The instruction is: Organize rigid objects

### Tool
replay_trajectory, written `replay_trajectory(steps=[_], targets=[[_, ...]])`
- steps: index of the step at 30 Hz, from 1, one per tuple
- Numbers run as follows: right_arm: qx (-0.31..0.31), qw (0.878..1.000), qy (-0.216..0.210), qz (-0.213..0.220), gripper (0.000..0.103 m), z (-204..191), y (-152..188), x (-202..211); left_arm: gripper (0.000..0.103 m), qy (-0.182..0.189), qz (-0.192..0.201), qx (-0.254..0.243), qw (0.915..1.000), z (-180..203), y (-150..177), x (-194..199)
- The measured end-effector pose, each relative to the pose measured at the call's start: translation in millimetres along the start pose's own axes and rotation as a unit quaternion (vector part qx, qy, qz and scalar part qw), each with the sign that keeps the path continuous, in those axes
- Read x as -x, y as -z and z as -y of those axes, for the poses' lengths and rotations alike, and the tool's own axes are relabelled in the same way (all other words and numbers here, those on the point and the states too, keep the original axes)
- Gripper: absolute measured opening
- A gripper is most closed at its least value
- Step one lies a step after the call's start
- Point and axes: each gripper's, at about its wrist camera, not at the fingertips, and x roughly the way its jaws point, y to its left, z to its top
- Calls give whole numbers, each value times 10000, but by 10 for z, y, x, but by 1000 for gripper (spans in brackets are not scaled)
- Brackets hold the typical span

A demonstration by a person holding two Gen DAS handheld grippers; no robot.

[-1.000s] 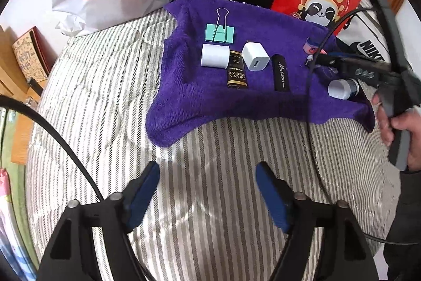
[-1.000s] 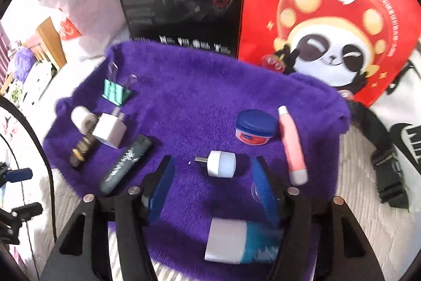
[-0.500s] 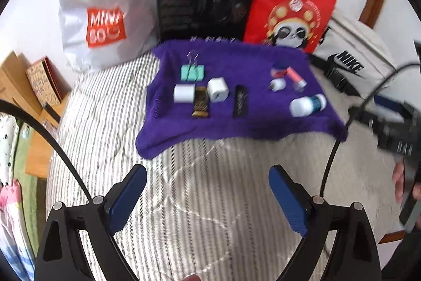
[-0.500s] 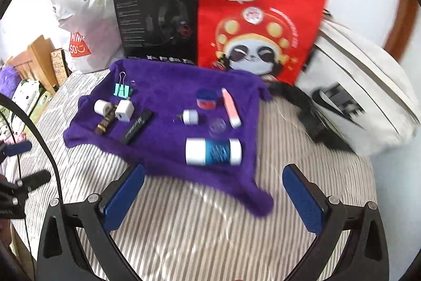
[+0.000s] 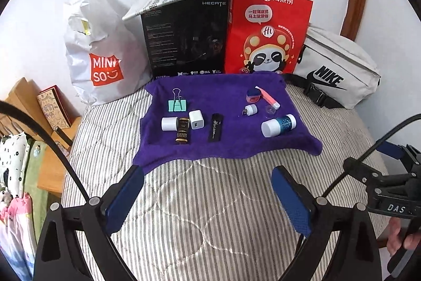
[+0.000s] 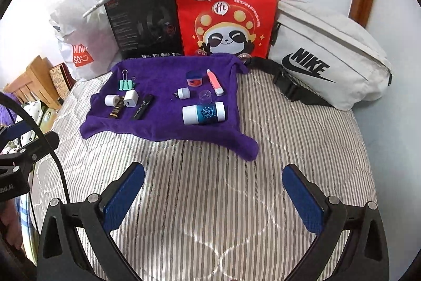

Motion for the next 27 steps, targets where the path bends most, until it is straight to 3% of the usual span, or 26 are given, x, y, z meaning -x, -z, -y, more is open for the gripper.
replay_trajectory(steps=[27], targets=[[-230,9995,232,44,103,118,102,239,98,-84,-45,66,9999,-11,146,176]])
